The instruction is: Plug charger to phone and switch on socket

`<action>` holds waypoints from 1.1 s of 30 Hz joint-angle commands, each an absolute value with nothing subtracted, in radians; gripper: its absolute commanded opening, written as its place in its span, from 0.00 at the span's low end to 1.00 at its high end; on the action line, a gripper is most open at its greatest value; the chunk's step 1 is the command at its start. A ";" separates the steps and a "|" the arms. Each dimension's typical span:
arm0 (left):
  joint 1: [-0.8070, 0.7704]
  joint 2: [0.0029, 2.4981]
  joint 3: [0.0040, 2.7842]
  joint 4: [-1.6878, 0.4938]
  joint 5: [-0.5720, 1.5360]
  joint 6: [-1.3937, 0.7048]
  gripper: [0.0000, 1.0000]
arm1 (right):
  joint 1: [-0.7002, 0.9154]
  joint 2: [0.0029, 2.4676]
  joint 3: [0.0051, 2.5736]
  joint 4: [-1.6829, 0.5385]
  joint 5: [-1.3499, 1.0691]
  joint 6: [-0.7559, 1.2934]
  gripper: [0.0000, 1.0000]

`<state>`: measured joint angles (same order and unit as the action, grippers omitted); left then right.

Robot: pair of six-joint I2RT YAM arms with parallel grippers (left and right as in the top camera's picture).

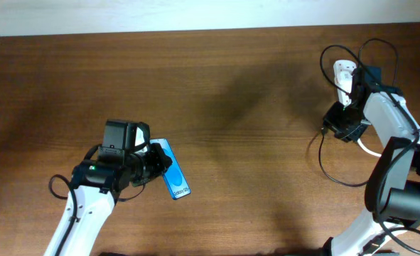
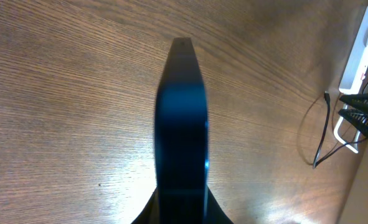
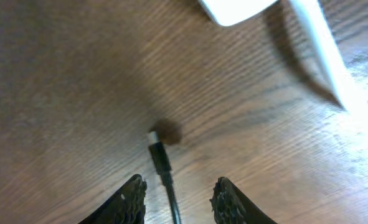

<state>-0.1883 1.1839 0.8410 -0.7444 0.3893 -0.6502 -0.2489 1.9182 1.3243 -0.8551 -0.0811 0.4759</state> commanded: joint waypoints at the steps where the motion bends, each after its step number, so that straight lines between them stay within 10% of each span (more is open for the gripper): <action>1: -0.185 1.177 0.846 -0.738 0.405 -0.635 0.00 | -0.249 1.927 1.271 -0.811 -0.128 0.488 0.38; 10: -0.185 1.177 0.846 -0.738 0.405 -0.635 0.00 | -0.249 1.927 1.174 -0.699 -0.167 0.532 0.25; 14: -0.185 1.177 0.846 -0.738 0.405 -0.635 0.00 | -0.249 1.927 1.174 -0.691 -0.182 0.532 0.04; 26: -0.185 1.177 0.846 -0.727 0.397 -0.635 0.00 | 0.142 1.927 1.175 -0.669 -0.323 0.195 0.05; 33: -0.185 1.177 0.846 -0.751 0.398 -0.635 0.00 | 0.347 1.927 1.181 -0.677 -0.251 0.195 0.31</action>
<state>-0.1883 1.1839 0.8410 -0.7494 0.3889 -0.6502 0.3325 1.9190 1.1805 -0.6765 -0.2836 0.2050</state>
